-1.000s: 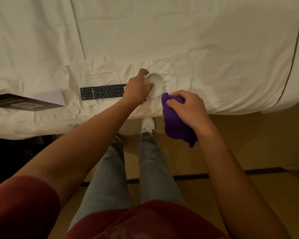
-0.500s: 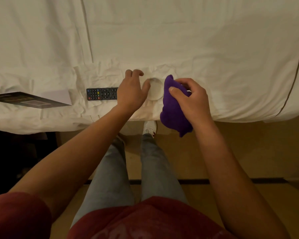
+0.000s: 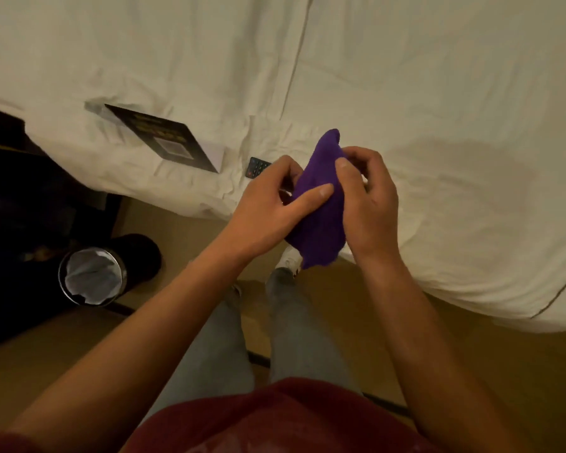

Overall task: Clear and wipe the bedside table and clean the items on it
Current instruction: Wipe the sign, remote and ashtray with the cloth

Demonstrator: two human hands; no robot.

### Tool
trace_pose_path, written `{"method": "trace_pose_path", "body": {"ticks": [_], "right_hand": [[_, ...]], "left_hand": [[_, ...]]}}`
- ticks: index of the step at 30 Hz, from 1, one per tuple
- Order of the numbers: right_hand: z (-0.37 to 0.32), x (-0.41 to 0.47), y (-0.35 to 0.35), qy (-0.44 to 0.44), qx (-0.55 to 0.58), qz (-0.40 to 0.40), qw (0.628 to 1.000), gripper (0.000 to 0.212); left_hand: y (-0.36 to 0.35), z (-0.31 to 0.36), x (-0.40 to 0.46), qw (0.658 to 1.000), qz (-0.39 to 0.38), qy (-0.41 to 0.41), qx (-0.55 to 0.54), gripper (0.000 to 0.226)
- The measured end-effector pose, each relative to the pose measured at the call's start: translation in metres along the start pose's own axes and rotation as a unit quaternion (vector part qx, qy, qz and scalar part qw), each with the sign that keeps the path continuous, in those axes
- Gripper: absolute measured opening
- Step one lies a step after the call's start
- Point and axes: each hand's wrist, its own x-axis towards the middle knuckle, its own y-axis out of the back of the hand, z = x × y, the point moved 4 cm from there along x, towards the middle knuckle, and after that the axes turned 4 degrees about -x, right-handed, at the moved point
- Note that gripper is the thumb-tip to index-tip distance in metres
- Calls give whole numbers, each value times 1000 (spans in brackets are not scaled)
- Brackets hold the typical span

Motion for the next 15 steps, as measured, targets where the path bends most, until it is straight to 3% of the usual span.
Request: {"method": "trace_pose_path", "body": {"ticks": [3, 9, 15], "right_hand": [[-15, -9, -37, 19, 4, -26, 999, 25], [-46, -33, -127, 58, -46, -117, 990, 27], [-79, -51, -221, 93, -141, -198, 966, 36]], "left_hand": [[50, -5, -13, 999, 28, -46, 1, 22], [149, -34, -54, 991, 94, -94, 0, 10], [242, -64, -97, 981, 135, -109, -88, 6]]}}
